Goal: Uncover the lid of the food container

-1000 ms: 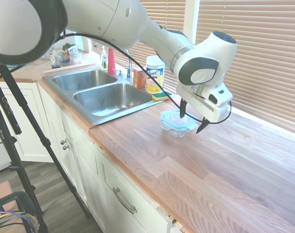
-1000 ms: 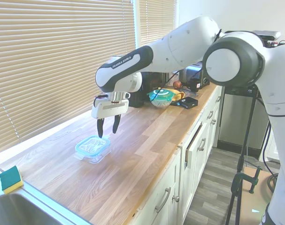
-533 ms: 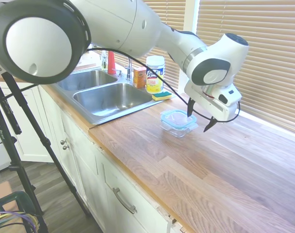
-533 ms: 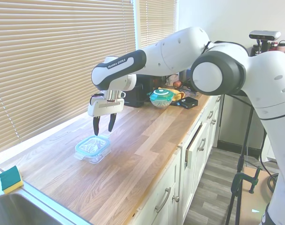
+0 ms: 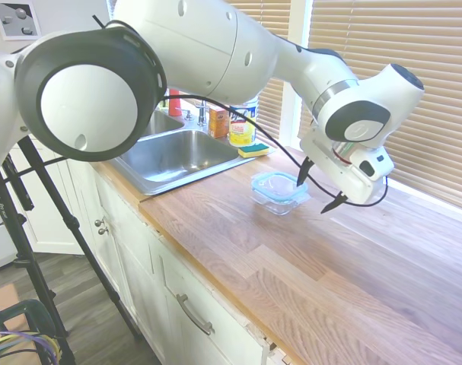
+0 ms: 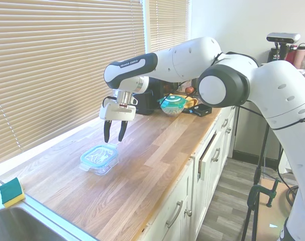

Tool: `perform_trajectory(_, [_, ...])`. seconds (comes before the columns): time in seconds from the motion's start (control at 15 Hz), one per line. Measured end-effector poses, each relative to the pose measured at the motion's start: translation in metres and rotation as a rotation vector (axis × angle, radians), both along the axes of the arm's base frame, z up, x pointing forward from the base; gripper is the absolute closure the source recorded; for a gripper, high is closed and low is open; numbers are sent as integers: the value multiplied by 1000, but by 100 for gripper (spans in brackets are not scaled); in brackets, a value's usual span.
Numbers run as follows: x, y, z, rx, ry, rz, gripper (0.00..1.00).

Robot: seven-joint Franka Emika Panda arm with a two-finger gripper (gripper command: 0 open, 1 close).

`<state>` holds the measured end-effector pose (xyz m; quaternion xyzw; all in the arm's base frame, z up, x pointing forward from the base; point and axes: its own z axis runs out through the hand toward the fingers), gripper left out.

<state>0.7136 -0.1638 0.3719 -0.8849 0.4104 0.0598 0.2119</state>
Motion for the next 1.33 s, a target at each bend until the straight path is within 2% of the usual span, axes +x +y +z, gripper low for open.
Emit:
perform_trajectory(0.6, [3, 8, -20, 20, 25, 13, 0])
perform_trajectory(0.67, [3, 8, -20, 21, 25, 13, 100])
perform_trajectory(1.33, [3, 7, -27, 22, 34, 12, 100])
